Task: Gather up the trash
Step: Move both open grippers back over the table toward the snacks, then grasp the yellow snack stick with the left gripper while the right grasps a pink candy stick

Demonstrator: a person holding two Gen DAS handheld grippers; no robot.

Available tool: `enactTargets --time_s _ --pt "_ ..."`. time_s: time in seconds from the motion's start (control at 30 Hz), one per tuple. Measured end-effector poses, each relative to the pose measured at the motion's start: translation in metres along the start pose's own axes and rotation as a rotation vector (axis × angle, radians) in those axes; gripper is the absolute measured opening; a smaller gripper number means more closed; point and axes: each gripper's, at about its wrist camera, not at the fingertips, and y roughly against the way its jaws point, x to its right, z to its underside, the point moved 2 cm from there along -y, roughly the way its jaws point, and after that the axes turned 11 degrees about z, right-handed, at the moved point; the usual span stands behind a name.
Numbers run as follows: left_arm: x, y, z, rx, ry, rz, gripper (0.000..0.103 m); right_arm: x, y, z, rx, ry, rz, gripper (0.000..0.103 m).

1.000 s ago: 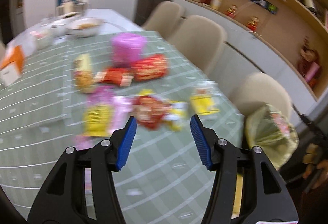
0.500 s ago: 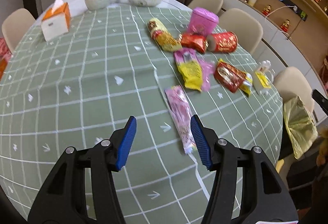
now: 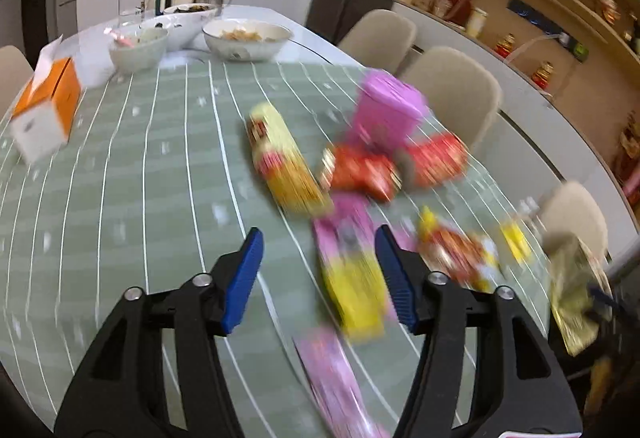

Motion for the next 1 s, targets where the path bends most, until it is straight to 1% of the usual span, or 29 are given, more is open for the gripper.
enactTargets --time_s 0.07,0.2,0.23,0.27,0.3,0.33,0.37,0.4,0.43,0.47,0.53,0.6,0.67,0.73,0.8,0.83,0.93,1.0 --pt "-0.018 -0.026 -0.026 0.004 0.04 -0.02 0.056 -0.007 -0.007 0.006 -0.026 -0.002 0.021 0.049" --pt "-0.038 -0.076 -0.05 -0.035 0.091 -0.078 0.056 -0.017 -0.022 0.022 -0.115 -0.021 0.074 0.049" --pt "-0.042 -0.088 -0.052 -0.058 0.091 -0.097 0.056 -0.02 -0.025 0.026 -0.131 -0.021 0.073 0.049" --pt "-0.044 -0.098 -0.053 -0.081 0.089 -0.121 0.056 -0.022 -0.026 0.03 -0.137 -0.026 0.052 0.049" --pt "-0.046 -0.109 -0.053 -0.102 0.089 -0.125 0.056 -0.023 -0.026 0.034 -0.137 -0.027 0.03 0.049" --pt "-0.047 -0.116 -0.051 -0.12 0.086 -0.121 0.054 -0.026 -0.026 0.037 -0.132 -0.025 0.026 0.049" --pt "-0.047 -0.122 -0.05 -0.139 0.074 -0.123 0.041 -0.028 -0.026 0.039 -0.128 -0.017 0.034 0.049" --pt "-0.046 -0.123 -0.051 -0.143 0.066 -0.117 0.039 -0.031 -0.026 0.041 -0.124 0.0 0.045 0.049" --pt "-0.044 -0.12 -0.05 -0.14 0.057 -0.106 0.031 -0.036 -0.026 0.041 -0.12 0.017 0.051 0.049" --pt "-0.043 -0.115 -0.05 -0.137 0.054 -0.1 0.029 -0.041 -0.025 0.041 -0.117 0.025 0.051 0.049" --pt "-0.041 -0.09 -0.05 -0.114 0.069 -0.049 0.028 -0.052 -0.024 0.038 -0.107 0.026 0.021 0.049" --pt "-0.034 -0.058 -0.046 -0.105 0.052 0.007 0.028 -0.068 -0.024 0.032 -0.114 0.009 -0.029 0.049" --pt "-0.029 -0.018 -0.041 -0.078 0.037 0.042 0.028 -0.09 -0.027 0.026 -0.134 0.005 -0.101 0.049" --pt "-0.026 0.012 -0.03 -0.074 0.023 0.068 0.028 -0.112 -0.03 0.022 -0.139 0.014 -0.143 0.049" --pt "-0.027 0.038 -0.014 -0.075 -0.015 0.048 0.029 -0.131 -0.033 0.02 -0.145 0.022 -0.169 0.049" --pt "-0.027 0.046 -0.008 -0.076 -0.023 0.038 0.029 -0.143 -0.035 0.018 -0.152 0.025 -0.191 0.049" --pt "-0.043 0.071 0.019 -0.076 0.003 0.014 0.029 -0.169 -0.042 0.015 -0.171 0.02 -0.238 0.048" --pt "-0.056 0.084 0.039 -0.09 0.028 -0.002 0.029 -0.184 -0.048 0.013 -0.187 0.024 -0.26 0.048"
